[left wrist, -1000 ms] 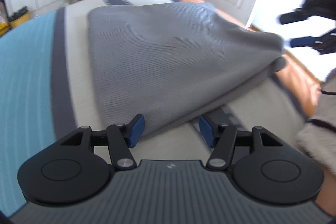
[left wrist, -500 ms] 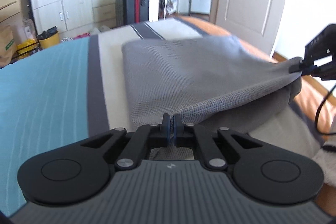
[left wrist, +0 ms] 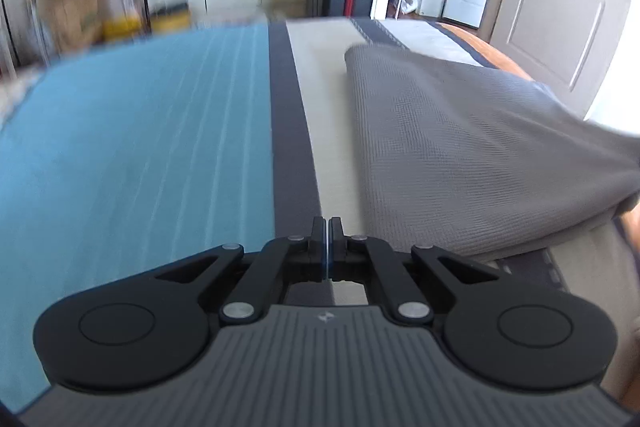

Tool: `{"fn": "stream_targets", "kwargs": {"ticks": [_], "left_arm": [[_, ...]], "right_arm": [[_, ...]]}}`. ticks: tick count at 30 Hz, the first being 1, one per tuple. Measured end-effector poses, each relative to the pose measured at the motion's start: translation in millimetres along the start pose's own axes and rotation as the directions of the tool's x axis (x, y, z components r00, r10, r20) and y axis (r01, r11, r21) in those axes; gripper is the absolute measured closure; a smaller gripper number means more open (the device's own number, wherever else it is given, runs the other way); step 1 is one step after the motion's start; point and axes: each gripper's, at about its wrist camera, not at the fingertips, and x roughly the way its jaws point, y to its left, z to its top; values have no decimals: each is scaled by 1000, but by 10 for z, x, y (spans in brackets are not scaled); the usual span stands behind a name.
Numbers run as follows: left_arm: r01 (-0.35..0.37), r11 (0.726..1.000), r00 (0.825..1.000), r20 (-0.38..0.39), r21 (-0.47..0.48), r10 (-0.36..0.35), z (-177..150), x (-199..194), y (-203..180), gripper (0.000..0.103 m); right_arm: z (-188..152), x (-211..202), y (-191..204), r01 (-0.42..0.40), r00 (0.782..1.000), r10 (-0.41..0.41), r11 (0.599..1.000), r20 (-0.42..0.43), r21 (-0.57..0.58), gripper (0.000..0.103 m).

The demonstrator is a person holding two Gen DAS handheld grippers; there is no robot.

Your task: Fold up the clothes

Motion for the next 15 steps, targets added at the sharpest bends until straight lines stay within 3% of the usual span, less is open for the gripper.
{"fn": "stream_targets", "kwargs": {"ticks": [3, 4, 6, 9, 12, 15], "left_arm": [[137, 982, 989, -47, -130, -144, -20, 67, 105, 99], [159, 976, 985, -50, -152, -168, -34, 74, 113, 99], [191, 965, 978, -47, -180, -202, -47, 86, 132, 91], [235, 936, 967, -32, -262, -252, -78, 104, 197, 70], [273, 895, 954, -23, -353, -300, -24, 222, 278, 64], [279, 897, 948, -51, -342, -314, 40, 354, 234, 62]], "right_arm": [[-10, 0, -8, 30, 999, -29, 999, -29, 19, 83], [-10, -12, -48, 24, 999, -22, 998, -45, 50, 66], [-16, -38, -126, 3, 997, 6, 993, -74, 115, 47], [-29, -73, -136, -35, 995, 48, 990, -92, 138, 46], [-32, -18, -69, -6, 994, 20, 991, -105, 130, 37], [-53, 144, -4, -16, 982, 39, 992, -184, 125, 36]]}}
